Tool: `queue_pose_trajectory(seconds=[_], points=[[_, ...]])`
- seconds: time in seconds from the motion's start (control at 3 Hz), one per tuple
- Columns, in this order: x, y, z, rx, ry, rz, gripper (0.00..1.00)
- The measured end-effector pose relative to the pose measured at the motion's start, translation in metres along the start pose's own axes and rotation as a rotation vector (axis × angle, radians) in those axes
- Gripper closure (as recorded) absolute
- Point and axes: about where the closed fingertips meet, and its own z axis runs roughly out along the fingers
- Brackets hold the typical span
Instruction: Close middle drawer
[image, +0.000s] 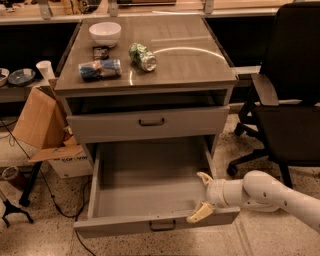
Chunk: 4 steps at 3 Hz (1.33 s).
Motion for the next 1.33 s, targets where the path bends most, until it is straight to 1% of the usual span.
queue_pose_trajectory(seconds=[0.33, 0.67, 1.0, 1.33], points=[[0.0138, -0.0077, 0.0053, 0.023, 0.017, 0.021, 0.0], [0.0205, -0.0097, 0.0071, 0.046, 0.027, 0.035, 0.0], [0.0192, -0.0089, 0.0066, 0.067, 0.03, 0.042, 0.11], [0.0141, -0.0049, 0.0112, 0.075, 0.033, 0.042, 0.13]])
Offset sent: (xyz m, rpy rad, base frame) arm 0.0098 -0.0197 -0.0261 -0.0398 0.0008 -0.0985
